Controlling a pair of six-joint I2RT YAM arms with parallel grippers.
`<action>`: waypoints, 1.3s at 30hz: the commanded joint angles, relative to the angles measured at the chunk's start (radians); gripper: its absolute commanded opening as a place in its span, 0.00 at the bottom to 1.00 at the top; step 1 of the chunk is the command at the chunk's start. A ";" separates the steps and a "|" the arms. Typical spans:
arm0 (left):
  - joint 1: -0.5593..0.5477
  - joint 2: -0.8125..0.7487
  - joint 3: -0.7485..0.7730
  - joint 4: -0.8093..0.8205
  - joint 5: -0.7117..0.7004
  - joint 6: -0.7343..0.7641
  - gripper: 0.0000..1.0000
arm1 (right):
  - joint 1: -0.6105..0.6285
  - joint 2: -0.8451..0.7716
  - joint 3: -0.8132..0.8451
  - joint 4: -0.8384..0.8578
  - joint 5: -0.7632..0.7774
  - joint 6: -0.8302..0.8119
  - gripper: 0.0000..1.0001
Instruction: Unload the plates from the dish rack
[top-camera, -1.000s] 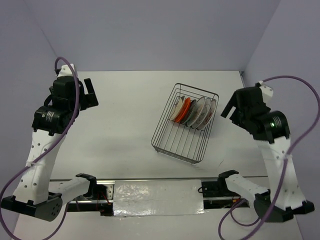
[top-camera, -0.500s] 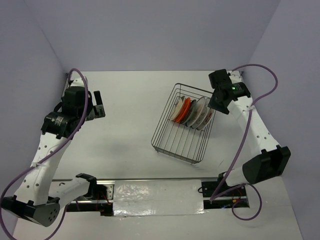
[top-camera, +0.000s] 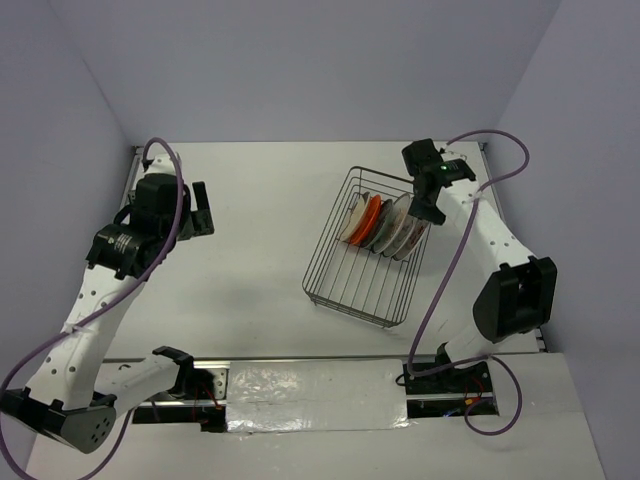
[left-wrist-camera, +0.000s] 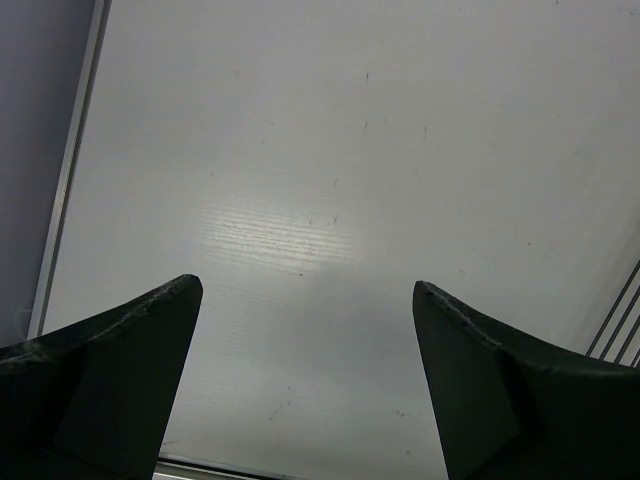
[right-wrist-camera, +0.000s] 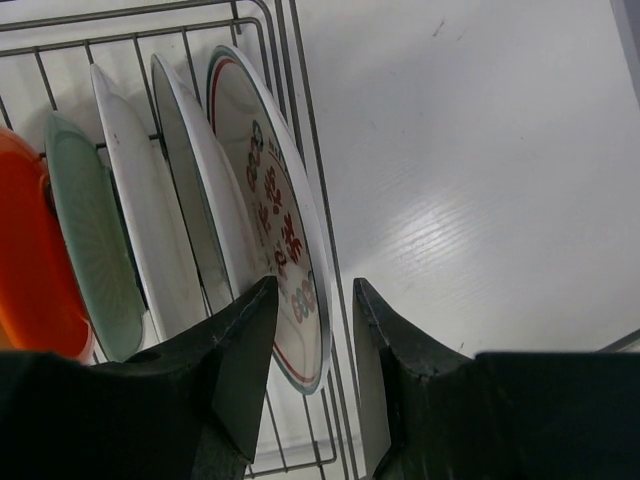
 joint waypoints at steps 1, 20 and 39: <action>-0.005 0.006 -0.005 0.034 -0.019 0.026 1.00 | -0.002 -0.030 -0.028 0.061 0.035 -0.012 0.44; -0.007 0.054 0.061 -0.001 -0.022 0.031 0.99 | -0.005 -0.014 0.188 -0.113 0.122 0.008 0.05; -0.007 0.143 0.164 0.297 0.716 -0.133 0.99 | 0.015 -0.314 0.514 0.007 -0.309 -0.317 0.00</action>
